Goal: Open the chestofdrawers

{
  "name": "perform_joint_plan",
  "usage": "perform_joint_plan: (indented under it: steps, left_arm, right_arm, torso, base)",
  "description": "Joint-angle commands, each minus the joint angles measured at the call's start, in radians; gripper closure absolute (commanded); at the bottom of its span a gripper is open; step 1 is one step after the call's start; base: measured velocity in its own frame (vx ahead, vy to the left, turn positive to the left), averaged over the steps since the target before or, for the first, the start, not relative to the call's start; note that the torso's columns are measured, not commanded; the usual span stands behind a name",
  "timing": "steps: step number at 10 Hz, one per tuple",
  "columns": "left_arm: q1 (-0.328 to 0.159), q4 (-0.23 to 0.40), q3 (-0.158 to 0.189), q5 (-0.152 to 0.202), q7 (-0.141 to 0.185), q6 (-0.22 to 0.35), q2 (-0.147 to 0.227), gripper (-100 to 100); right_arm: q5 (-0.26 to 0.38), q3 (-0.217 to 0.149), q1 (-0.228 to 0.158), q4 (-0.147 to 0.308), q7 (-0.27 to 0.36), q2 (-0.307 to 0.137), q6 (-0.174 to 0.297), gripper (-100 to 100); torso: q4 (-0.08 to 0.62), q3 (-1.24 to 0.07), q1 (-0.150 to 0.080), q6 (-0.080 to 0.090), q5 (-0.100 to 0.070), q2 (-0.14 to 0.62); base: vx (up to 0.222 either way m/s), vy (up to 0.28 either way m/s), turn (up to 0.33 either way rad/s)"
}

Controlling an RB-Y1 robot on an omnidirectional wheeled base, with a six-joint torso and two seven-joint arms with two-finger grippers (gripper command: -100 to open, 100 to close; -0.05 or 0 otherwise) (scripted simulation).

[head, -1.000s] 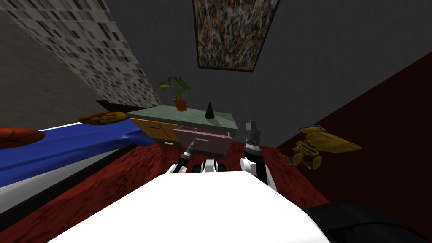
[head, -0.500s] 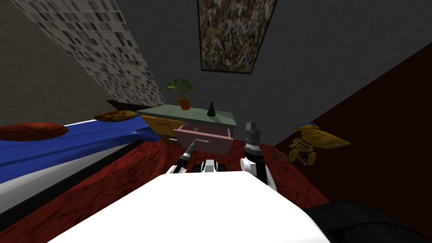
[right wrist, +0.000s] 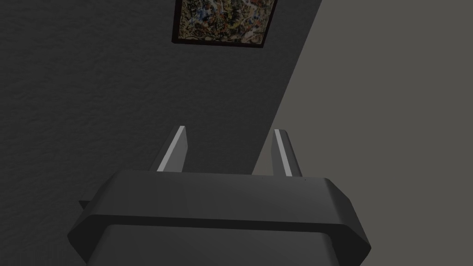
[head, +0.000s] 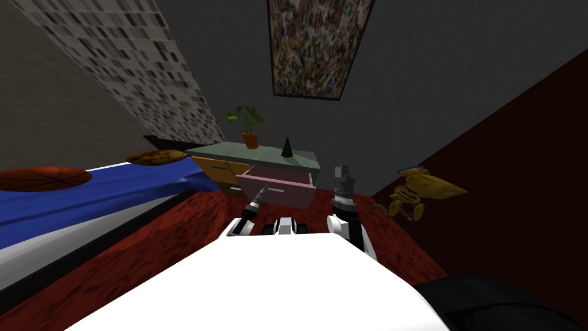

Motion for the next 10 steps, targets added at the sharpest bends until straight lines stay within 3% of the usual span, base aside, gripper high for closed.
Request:
perform_joint_plan:
  steps: [1, 3, 4, 5, 10]
  left_arm:
    - [-0.012, -0.059, -0.003, 0.0, 0.019, 0.071, 0.013, -100]
    - [-0.027, -0.094, -0.003, 0.0, 0.035, 0.12, 0.024, -100]
    - [-0.026, -0.074, -0.002, 0.0, 0.028, 0.097, 0.019, -100]
    - [-0.026, -0.076, -0.002, 0.0, 0.03, 0.102, 0.019, 0]
    - [-0.026, -0.076, -0.002, 0.0, 0.029, 0.102, 0.019, 0]
  right_arm:
    - [0.0, 0.0, 0.0, 0.0, 0.0, 0.0, 0.0, 0]
    - [0.0, 0.0, 0.0, 0.0, 0.0, 0.0, 0.0, 0]
    - [0.0, 0.0, 0.0, 0.0, 0.0, 0.0, 0.0, 0]
    - [0.0, 0.0, 0.0, 0.0, 0.0, 0.0, 0.0, 0]
    - [0.0, 0.0, 0.0, 0.0, 0.0, 0.0, 0.0, 0]
  torso:
    - [0.001, 0.0, 0.0, 0.001, 0.0, 0.0]
    - [0.0, 0.0, 0.0, 0.0, 0.0, -0.001]
    - [0.0, 0.0, 0.0, 0.0, 0.0, -0.001]
    - [-0.001, -0.001, 0.0, 0.0, 0.0, -0.002]
    - [0.0, 0.0, 0.0, 0.0, 0.0, 0.0]
  base:
    - [-0.046, 0.001, -0.023]
    - [-0.049, 0.0, -0.021]
    - [-0.022, -0.002, -0.005]
    - [0.0, 0.0, 0.0]
    - [0.0, 0.0, 0.0]
